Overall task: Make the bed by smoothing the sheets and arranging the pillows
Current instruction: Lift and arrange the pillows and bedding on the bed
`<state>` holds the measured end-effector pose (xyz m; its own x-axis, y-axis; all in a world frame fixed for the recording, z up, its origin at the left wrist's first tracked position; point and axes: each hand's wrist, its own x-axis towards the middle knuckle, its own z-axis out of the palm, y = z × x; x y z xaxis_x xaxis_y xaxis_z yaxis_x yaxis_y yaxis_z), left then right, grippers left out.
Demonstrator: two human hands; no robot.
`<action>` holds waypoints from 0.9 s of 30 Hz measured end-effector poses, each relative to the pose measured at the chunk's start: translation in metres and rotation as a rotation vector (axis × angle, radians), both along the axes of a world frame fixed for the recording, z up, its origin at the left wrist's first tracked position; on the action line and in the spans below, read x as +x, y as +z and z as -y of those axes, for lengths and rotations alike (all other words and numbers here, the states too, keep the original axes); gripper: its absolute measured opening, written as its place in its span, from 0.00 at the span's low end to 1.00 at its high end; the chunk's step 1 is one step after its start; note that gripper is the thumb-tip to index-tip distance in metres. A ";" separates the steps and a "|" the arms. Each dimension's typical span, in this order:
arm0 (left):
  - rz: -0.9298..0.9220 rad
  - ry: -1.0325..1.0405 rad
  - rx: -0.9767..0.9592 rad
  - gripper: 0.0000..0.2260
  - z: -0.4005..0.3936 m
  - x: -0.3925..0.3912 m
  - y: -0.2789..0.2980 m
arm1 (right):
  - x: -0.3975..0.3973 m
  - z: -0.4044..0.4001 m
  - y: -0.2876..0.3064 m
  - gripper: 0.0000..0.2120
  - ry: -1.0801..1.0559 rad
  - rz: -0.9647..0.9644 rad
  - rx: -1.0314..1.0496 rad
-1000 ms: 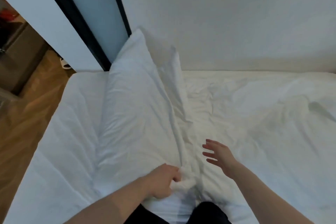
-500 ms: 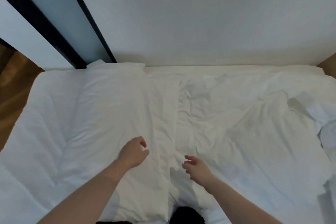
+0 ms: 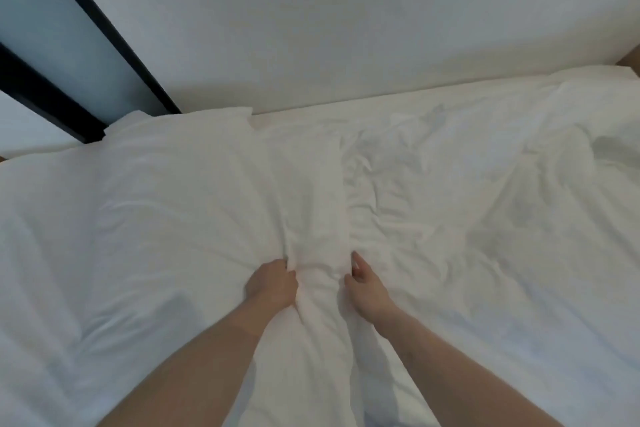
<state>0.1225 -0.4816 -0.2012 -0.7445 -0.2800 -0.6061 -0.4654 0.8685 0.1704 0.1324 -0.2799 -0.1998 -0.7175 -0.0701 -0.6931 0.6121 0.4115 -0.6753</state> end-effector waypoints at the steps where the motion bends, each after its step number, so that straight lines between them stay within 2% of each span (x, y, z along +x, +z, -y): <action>1: -0.050 -0.002 0.065 0.14 0.000 0.001 0.006 | -0.003 0.003 0.002 0.29 -0.030 -0.017 -0.012; 6: -0.503 0.017 0.434 0.15 0.004 0.032 0.096 | -0.031 0.032 0.032 0.28 -0.288 -0.094 -0.195; 8: -0.513 -0.071 0.619 0.16 0.008 0.048 0.132 | -0.053 0.047 0.047 0.27 -0.393 -0.062 -0.349; 10: -0.438 -0.224 0.683 0.17 0.002 0.060 0.144 | -0.071 0.050 0.058 0.29 -0.423 -0.026 -0.469; 13: -0.179 -0.360 0.563 0.14 -0.009 0.076 0.097 | -0.076 0.036 0.062 0.29 -0.402 0.029 -0.482; 15: 0.040 -0.338 0.452 0.11 0.000 0.085 0.051 | -0.060 0.021 0.055 0.22 -0.389 0.087 -0.378; 16: 0.123 -0.325 0.409 0.12 0.005 0.088 0.035 | -0.046 0.012 0.049 0.19 -0.371 0.118 -0.304; 18: 0.218 -0.293 0.376 0.13 0.010 0.084 0.022 | -0.009 -0.005 0.040 0.17 -0.280 0.181 -0.194; 21: 0.161 -0.249 0.370 0.08 0.003 0.051 0.040 | 0.060 -0.021 0.029 0.22 -0.129 0.231 -0.098; 23: -0.019 -0.116 0.323 0.08 0.001 0.016 0.050 | 0.103 -0.017 0.023 0.30 -0.087 0.265 -0.104; 25: -0.160 0.128 0.286 0.17 0.003 -0.015 0.054 | 0.132 -0.005 0.017 0.44 -0.014 0.240 -0.074; 27: -0.112 0.286 0.247 0.36 0.002 -0.036 0.053 | 0.146 0.010 0.020 0.51 0.088 0.162 -0.035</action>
<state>0.0868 -0.4837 -0.1478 -0.7230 -0.3421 -0.6002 -0.6494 0.6330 0.4215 0.2788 -0.2899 -0.1798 -0.5866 -0.1536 -0.7952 0.6768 0.4464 -0.5854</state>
